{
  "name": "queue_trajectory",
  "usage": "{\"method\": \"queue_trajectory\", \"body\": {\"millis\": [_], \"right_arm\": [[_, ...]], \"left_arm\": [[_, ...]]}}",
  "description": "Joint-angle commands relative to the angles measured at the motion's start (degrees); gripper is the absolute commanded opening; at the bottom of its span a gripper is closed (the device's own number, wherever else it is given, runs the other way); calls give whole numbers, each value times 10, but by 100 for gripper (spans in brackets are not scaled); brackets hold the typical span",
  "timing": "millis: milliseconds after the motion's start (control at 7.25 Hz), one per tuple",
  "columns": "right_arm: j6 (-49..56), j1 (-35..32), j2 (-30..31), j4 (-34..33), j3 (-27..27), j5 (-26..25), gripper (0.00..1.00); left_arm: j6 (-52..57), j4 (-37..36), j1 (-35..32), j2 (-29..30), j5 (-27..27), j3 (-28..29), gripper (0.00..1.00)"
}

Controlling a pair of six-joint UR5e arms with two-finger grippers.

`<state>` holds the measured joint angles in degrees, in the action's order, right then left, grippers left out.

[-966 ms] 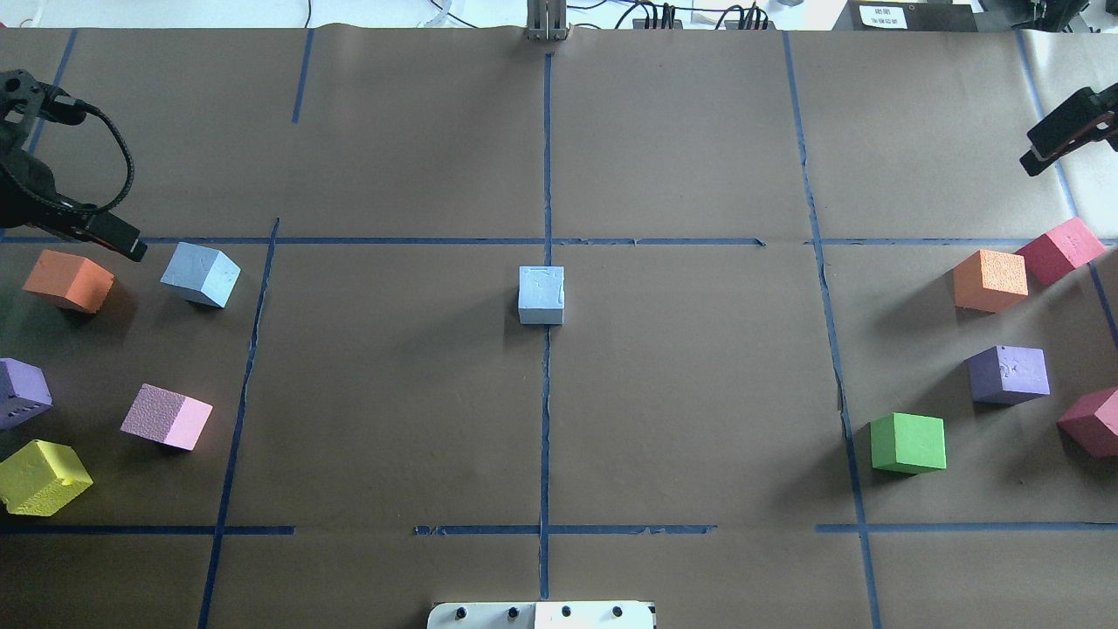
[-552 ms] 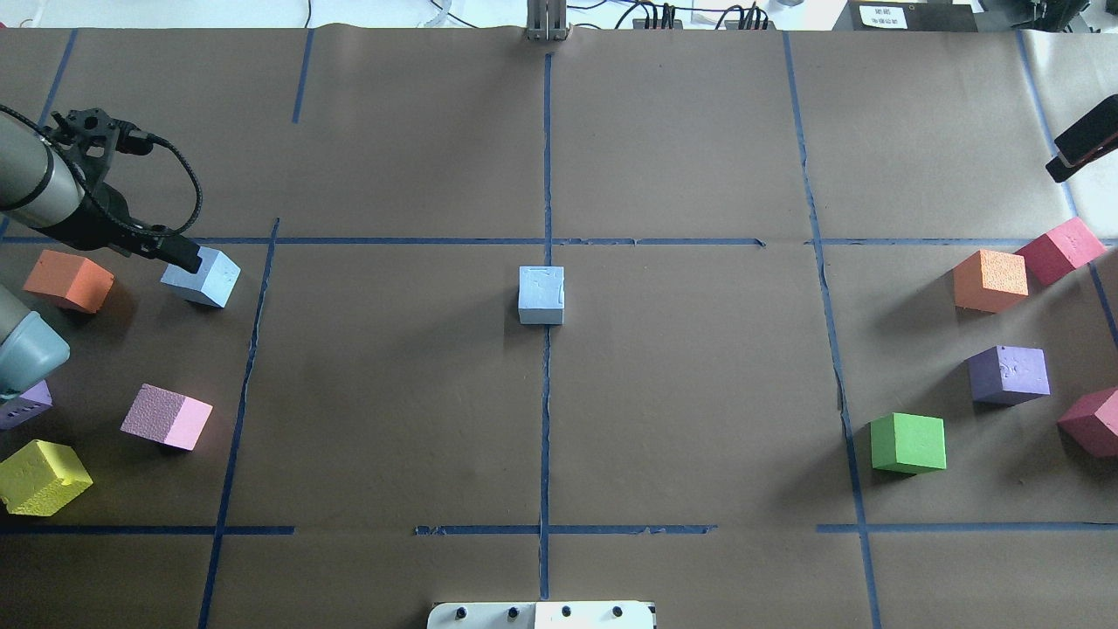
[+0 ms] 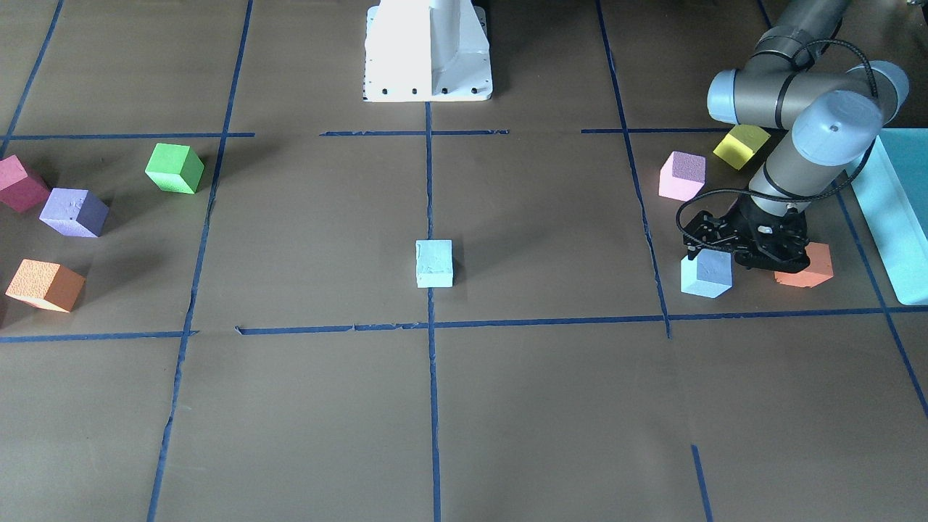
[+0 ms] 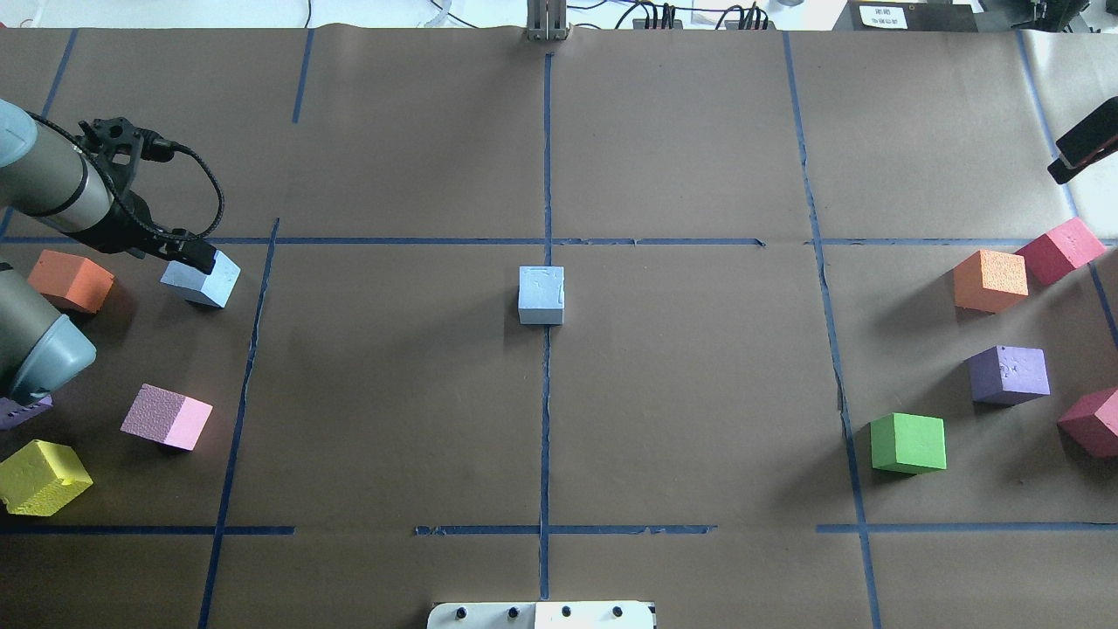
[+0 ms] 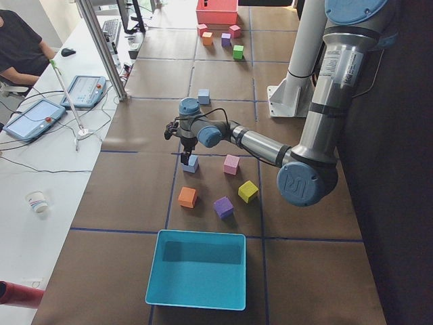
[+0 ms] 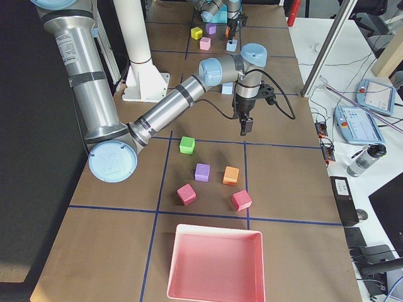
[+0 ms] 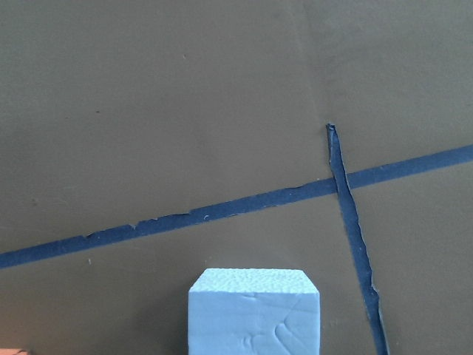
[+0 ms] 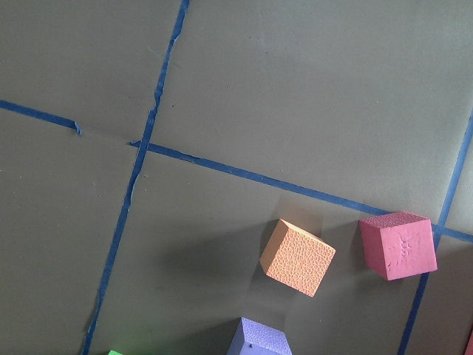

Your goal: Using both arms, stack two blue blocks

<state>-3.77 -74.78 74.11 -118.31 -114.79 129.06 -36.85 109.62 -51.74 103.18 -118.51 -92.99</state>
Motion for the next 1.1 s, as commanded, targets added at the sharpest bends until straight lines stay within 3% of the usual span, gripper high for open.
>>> {"method": "queue_trajectory", "body": {"millis": [0, 138, 414, 552, 690, 828, 966], "right_arm": [[0, 1, -1, 0, 1, 0, 100], [0, 1, -2, 0, 1, 0, 100], [0, 0, -3, 0, 0, 0, 100], [1, 1, -3, 0, 0, 0, 100], [1, 0, -4, 0, 0, 0, 100], [1, 1, -5, 0, 0, 0, 100], [0, 1, -5, 0, 0, 0, 100]], "left_arm": [[-1, 52, 15, 11, 2, 59, 100], [0, 74, 16, 17, 2, 85, 100], [-2, 76, 16, 17, 1, 80, 100], [-3, 76, 16, 16, 0, 77, 92], [-2, 75, 15, 14, -1, 69, 68], [-2, 75, 13, 12, -1, 66, 36], [-2, 74, 11, 6, -2, 48, 16]]}}
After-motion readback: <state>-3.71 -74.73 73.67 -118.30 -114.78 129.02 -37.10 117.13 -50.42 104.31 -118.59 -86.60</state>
